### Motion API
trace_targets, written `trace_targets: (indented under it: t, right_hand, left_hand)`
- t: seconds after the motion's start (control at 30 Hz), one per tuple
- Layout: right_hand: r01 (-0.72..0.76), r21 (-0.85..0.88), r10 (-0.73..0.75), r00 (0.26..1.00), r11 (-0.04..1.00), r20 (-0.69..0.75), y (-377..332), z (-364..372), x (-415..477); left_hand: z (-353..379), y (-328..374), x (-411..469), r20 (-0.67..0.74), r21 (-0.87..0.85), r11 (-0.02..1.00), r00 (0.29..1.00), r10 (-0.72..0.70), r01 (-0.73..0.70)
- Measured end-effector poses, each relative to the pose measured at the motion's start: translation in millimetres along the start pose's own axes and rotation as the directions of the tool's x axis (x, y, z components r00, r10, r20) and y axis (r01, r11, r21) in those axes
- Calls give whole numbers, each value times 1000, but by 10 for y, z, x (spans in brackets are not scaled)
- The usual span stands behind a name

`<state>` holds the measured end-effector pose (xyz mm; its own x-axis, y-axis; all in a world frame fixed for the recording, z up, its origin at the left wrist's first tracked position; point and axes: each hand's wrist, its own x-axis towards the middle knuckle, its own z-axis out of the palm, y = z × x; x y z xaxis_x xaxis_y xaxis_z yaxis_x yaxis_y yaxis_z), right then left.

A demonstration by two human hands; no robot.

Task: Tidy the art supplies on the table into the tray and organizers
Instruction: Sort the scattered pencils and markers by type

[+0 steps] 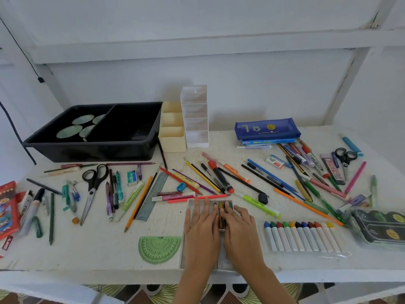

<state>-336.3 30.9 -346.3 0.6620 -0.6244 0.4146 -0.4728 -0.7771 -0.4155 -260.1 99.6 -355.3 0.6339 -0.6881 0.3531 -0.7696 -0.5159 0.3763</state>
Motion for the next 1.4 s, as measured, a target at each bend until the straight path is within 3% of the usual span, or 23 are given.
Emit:
trace_targets:
  t: [0.2, 0.27, 0.33, 0.43, 0.57, 0.73, 1.1, 1.27, 1.4]
  right_hand:
    - [28, 55, -22, 995, 998, -101, -58, -92, 73]
    - [28, 100, -21, 997, 995, -68, -67, -161, 137]
    - [30, 82, -30, 1000, 996, -7, -59, -216, 212]
    - [-38, 90, 32, 997, 995, 70, -35, -205, 307]
    - [-42, 147, 44, 999, 988, -9, -62, -70, 389]
    - [-21, 241, 17, 1000, 970, 19, -190, 59, 522]
    - [-31, 350, -5, 995, 936, 103, -254, 252, 790]
    - [-101, 356, 65, 991, 929, 114, -247, 297, 1094]
    - [-127, 176, 104, 986, 976, 131, -143, 422, 1513]
  left_hand:
    - [-142, 22, -12, 201, -23, 999, 980, -17, 23]
    - [-199, -29, 19, 173, -83, 996, 985, -7, 22]
    - [-254, -117, 70, 145, -269, 963, 989, 22, 18]
    - [-396, -306, 198, -50, -407, 910, 993, -110, 80]
    - [-522, -627, 517, -77, -313, 931, 972, -221, 186]
    - [-485, -939, 731, 80, -1, 996, 993, -90, 90]
    - [-387, -1026, 736, 35, -15, 1000, 999, -8, 9]
    - [-430, -897, 860, -110, -217, 970, 985, -134, 108]
    - [-450, -813, 1013, -65, -424, 881, 963, -263, 212]
